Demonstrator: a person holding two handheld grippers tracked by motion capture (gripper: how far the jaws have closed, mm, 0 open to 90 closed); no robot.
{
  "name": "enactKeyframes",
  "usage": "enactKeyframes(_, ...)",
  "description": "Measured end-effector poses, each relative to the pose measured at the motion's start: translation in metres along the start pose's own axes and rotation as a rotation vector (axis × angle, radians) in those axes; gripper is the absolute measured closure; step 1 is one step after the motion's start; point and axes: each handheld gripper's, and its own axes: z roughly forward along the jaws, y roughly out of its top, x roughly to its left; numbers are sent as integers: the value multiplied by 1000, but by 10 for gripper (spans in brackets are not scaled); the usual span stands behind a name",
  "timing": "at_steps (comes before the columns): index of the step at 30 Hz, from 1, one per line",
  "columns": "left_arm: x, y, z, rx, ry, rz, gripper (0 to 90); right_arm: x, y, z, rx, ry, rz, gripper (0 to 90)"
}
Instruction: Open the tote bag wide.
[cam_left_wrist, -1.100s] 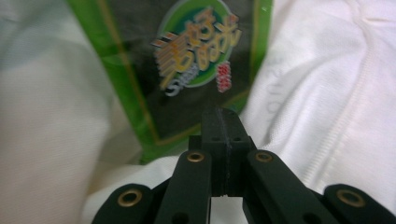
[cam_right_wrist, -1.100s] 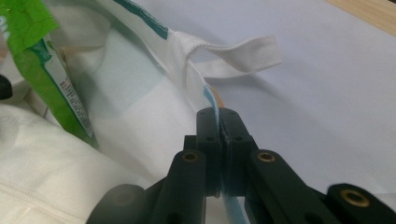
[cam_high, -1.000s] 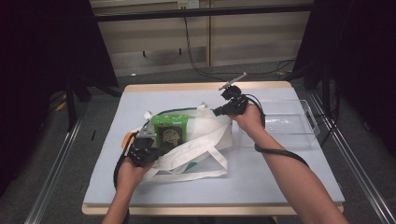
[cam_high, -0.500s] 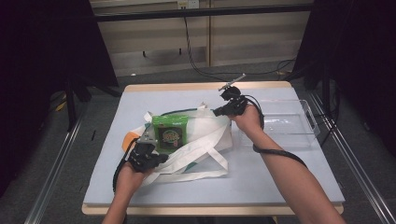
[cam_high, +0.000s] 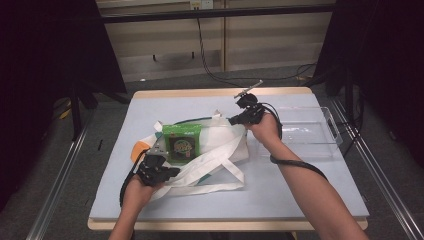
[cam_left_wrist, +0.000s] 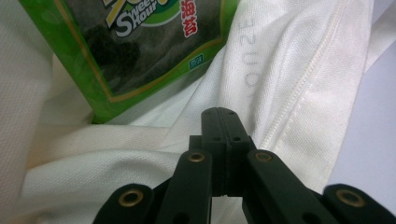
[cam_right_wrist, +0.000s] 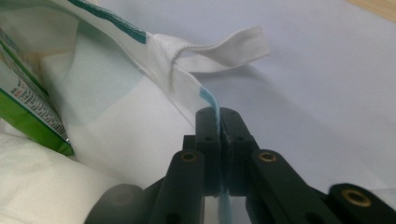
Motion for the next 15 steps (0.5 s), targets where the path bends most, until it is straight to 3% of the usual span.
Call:
enactKeyframes(2, 0, 1, -1, -7, 2, 3, 900, 2, 0, -3, 2, -2, -2, 775)
enactKeyframes(6, 0, 4, -5, -13, 5, -1, 900, 5, 0, -12, -29, -6, 4, 648)
enactKeyframes(15, 3, 11, -20, -67, 39, -7, 839, 13, 1, -30, -61, -3, -15, 614)
